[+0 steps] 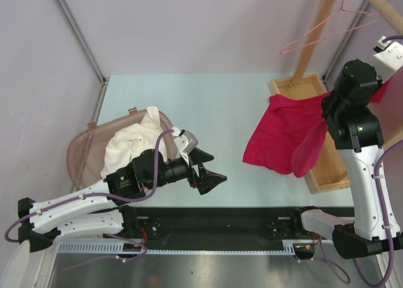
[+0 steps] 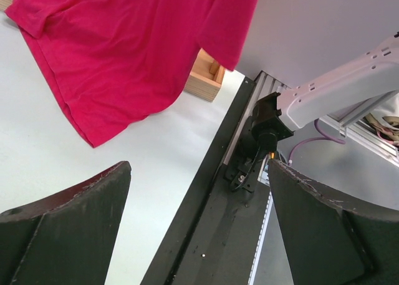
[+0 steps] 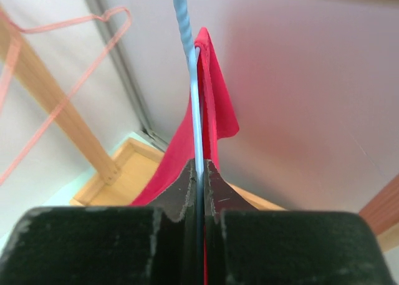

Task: Remove the t-shirt from the hanger

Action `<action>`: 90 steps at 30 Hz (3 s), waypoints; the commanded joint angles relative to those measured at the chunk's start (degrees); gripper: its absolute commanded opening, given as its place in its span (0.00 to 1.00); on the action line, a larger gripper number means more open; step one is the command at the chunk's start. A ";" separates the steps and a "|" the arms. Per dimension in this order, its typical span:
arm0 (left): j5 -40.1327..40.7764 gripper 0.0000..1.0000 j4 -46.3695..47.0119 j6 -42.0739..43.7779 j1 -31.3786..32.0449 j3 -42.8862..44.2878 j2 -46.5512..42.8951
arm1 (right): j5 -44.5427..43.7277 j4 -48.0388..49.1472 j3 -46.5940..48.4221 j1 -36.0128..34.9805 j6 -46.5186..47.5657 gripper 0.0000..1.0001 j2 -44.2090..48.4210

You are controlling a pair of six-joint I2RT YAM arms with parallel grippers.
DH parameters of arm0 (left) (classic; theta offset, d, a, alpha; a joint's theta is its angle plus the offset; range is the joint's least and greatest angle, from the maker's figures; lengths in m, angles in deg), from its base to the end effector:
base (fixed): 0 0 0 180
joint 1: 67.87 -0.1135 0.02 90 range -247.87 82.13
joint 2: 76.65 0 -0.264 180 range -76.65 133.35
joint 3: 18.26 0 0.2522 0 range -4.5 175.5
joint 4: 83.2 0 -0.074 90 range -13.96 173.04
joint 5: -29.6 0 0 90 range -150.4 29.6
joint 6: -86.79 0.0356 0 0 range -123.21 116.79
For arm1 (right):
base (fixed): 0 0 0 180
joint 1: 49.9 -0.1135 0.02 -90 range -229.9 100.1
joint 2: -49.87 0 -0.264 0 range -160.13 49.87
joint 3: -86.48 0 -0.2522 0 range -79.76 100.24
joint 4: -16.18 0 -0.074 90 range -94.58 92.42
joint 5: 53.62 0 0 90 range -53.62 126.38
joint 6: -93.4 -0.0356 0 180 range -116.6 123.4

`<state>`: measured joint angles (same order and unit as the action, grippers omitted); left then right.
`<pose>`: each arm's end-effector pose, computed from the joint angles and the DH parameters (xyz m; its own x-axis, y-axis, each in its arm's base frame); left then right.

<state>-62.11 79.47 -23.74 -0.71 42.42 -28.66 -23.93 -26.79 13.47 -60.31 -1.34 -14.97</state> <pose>0.0761 -0.1834 0.3562 -0.3565 -0.0566 -0.9326 0.8625 0.3638 -0.3518 0.1889 0.0033 0.5204 0.0492 0.0506 -0.9975 0.7634 0.6421 0.0702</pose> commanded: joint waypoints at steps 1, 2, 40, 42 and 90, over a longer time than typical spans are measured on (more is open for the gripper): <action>0.66 0.96 1.64 -0.65 -0.01 2.65 0.26 | -5.59 9.07 5.03 -6.43 7.79 0.00 -0.64; 0.66 0.96 1.64 -0.73 0.08 2.74 0.35 | -6.21 11.52 4.94 -8.03 9.03 0.00 -0.90; 16.65 1.00 -10.38 -3.97 -1.23 7.73 -0.27 | 90.36 9.00 -8.77 -13.49 -3.61 0.00 -6.44; 14.21 1.00 -13.38 -5.91 -4.38 10.03 1.58 | 96.41 11.00 -8.42 -12.53 -3.97 0.00 -6.62; 23.60 0.01 -9.44 14.65 -22.59 38.25 28.13 | 95.84 20.69 -33.55 -14.11 -11.88 0.00 17.63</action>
<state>-41.06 66.16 -10.65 -22.18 76.91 -0.91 73.35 -4.04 -18.59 -74.06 -14.76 -1.59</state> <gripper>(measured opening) 0.011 0.034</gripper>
